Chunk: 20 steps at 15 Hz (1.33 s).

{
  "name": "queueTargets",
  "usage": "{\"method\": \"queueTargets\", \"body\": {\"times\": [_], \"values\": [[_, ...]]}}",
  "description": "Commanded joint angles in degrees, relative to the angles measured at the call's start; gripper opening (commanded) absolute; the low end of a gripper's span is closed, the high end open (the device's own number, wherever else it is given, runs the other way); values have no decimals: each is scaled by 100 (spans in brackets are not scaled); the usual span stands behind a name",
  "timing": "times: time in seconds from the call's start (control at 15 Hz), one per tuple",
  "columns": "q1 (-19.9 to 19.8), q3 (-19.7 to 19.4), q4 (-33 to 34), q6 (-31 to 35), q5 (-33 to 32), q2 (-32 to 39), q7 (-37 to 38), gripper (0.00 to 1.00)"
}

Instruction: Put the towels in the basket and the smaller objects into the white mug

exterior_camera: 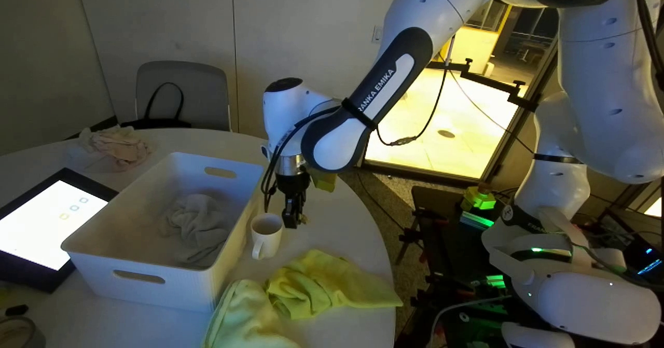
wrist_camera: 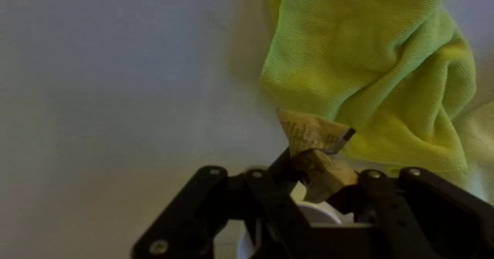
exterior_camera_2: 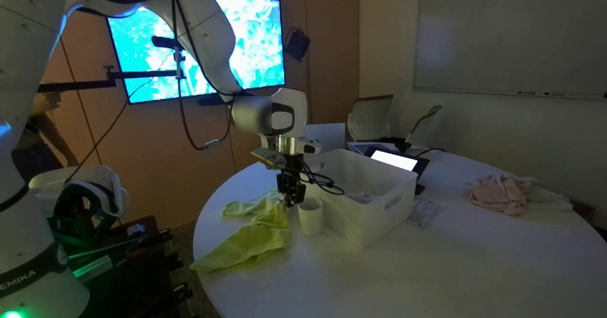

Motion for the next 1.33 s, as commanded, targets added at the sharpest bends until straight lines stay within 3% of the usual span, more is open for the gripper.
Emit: {"method": "queueTargets", "body": {"times": [0.0,0.47,1.27], "values": [[150,47,-87,294,-89,-143,292,3],[395,-25,127,670,-170,-5,588,3],[363,-25,714,593,-143,389,535,3]]}}
